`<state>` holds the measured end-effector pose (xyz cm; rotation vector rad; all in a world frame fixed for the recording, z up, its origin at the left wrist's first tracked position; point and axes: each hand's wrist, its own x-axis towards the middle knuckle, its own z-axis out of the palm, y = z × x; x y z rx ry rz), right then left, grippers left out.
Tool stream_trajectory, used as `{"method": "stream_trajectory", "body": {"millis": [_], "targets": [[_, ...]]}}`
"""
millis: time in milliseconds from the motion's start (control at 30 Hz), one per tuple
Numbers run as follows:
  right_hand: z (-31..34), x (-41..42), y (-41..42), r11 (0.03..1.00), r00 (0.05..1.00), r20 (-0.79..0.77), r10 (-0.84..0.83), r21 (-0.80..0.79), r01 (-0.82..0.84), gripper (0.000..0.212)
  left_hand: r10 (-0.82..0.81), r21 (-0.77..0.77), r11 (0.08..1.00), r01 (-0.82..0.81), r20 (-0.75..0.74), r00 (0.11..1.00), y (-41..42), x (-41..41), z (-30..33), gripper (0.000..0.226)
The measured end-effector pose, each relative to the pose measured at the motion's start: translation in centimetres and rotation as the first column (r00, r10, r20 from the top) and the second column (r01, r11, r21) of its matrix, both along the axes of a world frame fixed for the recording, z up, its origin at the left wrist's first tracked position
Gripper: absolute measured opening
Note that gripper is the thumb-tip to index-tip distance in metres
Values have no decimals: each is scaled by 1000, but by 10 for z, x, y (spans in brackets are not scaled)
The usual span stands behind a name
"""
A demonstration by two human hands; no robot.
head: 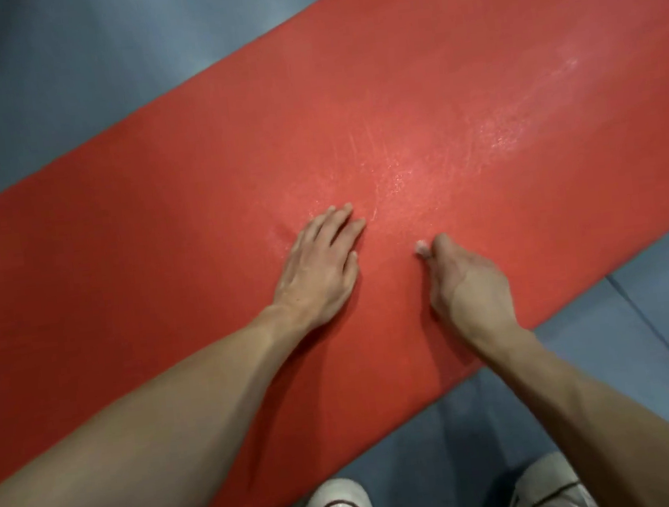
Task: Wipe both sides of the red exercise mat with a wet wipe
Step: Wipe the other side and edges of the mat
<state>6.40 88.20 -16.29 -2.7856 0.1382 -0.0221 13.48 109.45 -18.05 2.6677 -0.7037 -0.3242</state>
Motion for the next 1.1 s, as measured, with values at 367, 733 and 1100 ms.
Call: {"method": "stream_trajectory", "body": {"millis": [367, 733, 1100], "targets": [[37, -57, 38, 980, 971, -192, 139, -116, -163, 34, 29, 54, 998, -15, -255, 966, 78, -83, 36, 57], [296, 14, 146, 615, 925, -313, 217, 779, 119, 9, 308, -438, 685, -582, -550, 776, 140, -64, 246, 10], [426, -14, 218, 327, 942, -147, 302, 944, 43, 8, 301, -668, 485, -564, -478, 825, 174, -95, 421, 22]]}}
